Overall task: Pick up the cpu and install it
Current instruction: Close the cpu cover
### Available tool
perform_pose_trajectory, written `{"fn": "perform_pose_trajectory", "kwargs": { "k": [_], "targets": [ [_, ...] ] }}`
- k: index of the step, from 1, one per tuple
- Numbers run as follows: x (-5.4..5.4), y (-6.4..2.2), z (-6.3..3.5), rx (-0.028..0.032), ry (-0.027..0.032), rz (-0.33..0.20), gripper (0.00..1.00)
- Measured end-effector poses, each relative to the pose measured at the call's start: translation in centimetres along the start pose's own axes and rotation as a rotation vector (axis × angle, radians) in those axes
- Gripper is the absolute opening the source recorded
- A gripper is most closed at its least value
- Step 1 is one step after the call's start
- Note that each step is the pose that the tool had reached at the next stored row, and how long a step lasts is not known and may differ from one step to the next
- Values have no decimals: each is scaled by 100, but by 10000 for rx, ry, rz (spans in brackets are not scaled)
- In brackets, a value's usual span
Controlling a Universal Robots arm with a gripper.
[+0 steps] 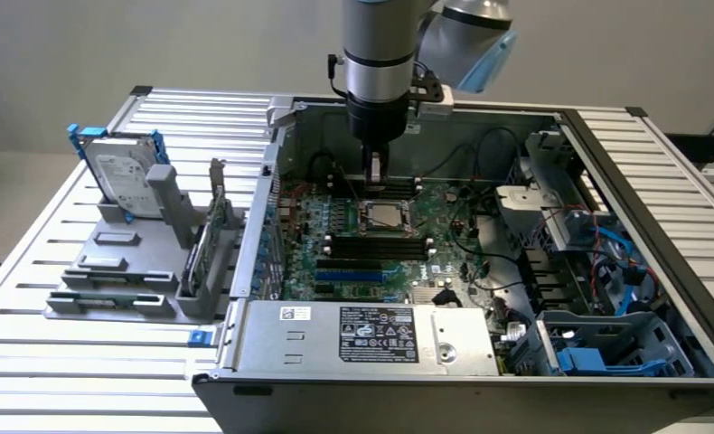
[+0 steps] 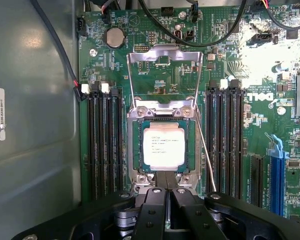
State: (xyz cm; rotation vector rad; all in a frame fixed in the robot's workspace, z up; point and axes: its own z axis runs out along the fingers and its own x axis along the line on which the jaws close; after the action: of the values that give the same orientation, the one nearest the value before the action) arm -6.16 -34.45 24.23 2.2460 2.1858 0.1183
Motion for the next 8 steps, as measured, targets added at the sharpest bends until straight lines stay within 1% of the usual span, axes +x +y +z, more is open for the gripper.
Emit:
{"fn": "perform_pose_trajectory", "kwargs": {
  "k": [3, 8],
  "targets": [
    [1, 13, -1, 2, 3, -1, 11],
    [7, 241, 0, 7, 19, 2, 11]
  ]
}}
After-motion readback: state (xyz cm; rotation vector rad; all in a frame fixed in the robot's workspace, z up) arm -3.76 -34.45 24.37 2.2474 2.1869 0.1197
